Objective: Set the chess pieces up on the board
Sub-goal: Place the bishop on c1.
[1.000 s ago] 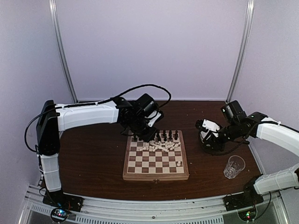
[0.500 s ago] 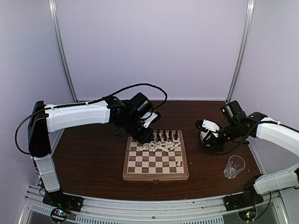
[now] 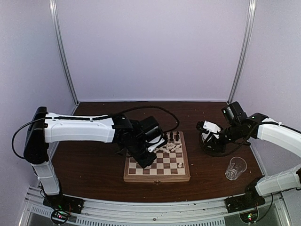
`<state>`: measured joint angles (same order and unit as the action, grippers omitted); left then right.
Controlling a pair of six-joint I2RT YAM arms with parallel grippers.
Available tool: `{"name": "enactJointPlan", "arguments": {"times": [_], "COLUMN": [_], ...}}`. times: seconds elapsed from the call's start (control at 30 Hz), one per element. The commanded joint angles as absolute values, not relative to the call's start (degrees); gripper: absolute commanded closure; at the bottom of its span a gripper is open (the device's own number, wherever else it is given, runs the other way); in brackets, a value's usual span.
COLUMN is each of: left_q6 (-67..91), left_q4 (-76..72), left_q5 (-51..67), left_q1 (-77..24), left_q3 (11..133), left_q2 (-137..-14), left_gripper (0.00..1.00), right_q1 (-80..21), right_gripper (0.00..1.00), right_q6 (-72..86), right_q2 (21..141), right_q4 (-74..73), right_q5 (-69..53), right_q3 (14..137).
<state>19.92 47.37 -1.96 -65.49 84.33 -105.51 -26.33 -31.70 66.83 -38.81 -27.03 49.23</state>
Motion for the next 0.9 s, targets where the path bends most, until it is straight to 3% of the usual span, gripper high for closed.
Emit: {"name": "enactJointPlan", "arguments": {"times": [0.0, 0.87], "left_q6": [21.6, 21.7], "left_q4": [46.4, 42.7], "left_q5": [-4.4, -3.0], "left_q1": [-65.5, -65.5], "left_q3": [81.8, 78.1], "left_q2": [-104.1, -107.0], "left_gripper": [0.99, 0.98], "right_q1": [-26.1, -26.1], "right_gripper": [0.66, 0.66], "right_q6": [-32.1, -32.3], "right_q2": [67.1, 67.4], "right_q4": [-38.0, -37.9], "right_q5": [-27.0, -26.8], "right_q3": [49.1, 48.9]}}
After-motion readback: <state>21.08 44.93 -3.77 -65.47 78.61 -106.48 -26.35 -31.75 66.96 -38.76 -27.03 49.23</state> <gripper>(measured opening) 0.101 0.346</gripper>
